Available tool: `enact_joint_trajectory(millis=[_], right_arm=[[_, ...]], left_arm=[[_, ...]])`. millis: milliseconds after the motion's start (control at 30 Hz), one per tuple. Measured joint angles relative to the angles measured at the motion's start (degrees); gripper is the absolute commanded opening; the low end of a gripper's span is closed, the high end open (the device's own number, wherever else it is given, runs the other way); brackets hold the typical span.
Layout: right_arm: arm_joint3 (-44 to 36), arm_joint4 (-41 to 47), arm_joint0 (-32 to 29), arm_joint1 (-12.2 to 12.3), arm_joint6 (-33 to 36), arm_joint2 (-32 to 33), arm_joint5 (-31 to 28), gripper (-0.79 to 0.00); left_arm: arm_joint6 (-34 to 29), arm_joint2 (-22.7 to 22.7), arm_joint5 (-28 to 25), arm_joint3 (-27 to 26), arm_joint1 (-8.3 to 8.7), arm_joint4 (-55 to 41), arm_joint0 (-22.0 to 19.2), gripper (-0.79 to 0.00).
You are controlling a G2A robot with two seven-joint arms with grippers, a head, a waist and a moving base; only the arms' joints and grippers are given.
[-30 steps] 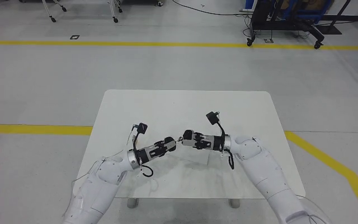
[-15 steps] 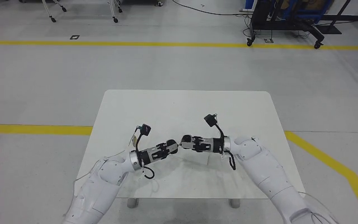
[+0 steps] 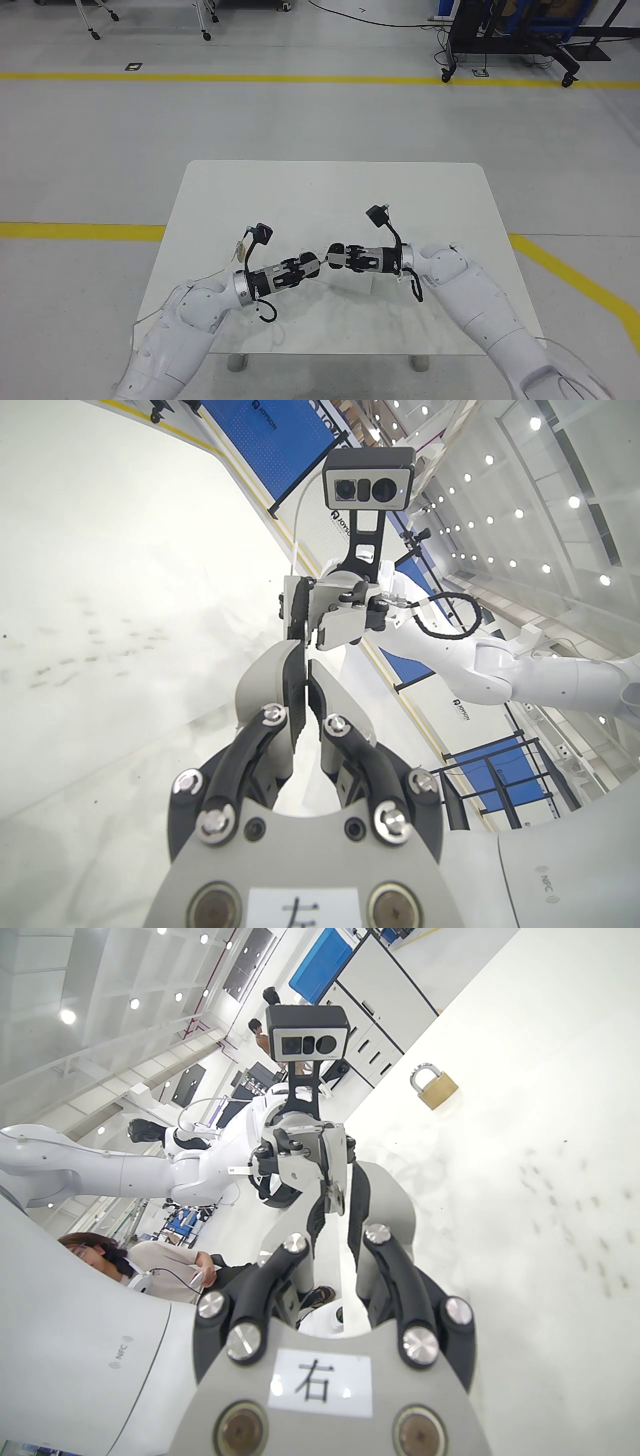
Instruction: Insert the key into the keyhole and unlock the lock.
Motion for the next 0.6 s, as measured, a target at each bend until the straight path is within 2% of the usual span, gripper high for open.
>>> enact_joint_trajectory(millis=[467,500,533,567,600], right_arm=[[-0.98,1.72,0.05,1.23,-1.32,-2.84,-1.32,-0.785],[-1.07,1.86,-0.03,1.33,-1.47,-2.95,-1.47,-0.785],[-1.14,2.05,-0.14,1.46,-1.69,-3.05,-1.7,-0.785],[-1.16,2.19,-0.22,1.56,-1.87,-3.11,-1.88,-0.785],[-1.16,2.33,-0.3,1.65,-2.06,-3.14,-2.07,-0.785]], left_arm=[[2.02,0.12,0.81,-0.17,0.35,0.69,-0.03,-0.785],[2.12,0.12,0.9,-0.21,0.37,0.79,-0.02,-0.591],[2.23,0.12,1.04,-0.28,0.41,0.99,-0.01,-0.169],[2.31,0.14,1.15,-0.34,0.43,1.13,0.0,0.0],[2.39,0.16,1.23,-0.4,0.45,1.23,0.02,0.0]])
